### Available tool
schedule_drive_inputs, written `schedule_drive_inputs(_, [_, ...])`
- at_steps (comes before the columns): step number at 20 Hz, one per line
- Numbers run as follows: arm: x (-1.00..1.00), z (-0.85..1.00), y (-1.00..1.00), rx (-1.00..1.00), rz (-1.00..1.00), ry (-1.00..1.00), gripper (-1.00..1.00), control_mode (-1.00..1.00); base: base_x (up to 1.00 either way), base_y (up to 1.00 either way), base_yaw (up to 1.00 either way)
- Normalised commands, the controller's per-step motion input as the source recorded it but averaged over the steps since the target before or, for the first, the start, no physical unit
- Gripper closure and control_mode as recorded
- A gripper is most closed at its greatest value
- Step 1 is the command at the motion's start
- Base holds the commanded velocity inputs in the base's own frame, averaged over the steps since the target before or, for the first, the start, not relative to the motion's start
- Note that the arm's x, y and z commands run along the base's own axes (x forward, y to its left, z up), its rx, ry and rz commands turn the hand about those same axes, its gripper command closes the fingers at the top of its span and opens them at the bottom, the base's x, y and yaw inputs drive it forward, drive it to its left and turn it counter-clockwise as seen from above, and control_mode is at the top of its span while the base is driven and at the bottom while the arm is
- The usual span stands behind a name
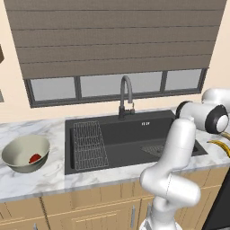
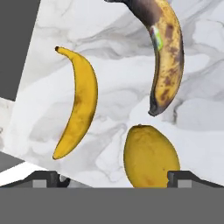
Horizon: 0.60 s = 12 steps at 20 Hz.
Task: There is a mixed pile of frozen fruits and vegetables on the counter. Locate all the frozen vegetables and place the items in a bowl on the counter. Take all the frozen fruits and defrost them in a running sink.
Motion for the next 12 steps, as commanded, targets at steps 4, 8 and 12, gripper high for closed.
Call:
schedule_drive_inputs(4, [0.19,-0.32,-0.25,-0.12,0.00,-0.05,-1.00,-1.00,0.00,0.00,0.00])
schedule_drive_inputs(8, [0.00,-0.20,-0.54,-0.12,0.00,0.05,-1.00,-1.00,0.00,0.00,0.00])
schedule_drive_inputs(12, [0.00,-0.17,-0.10,-0.06,0.00,0.00,-1.00,-1.00,0.00,0.00,0.00])
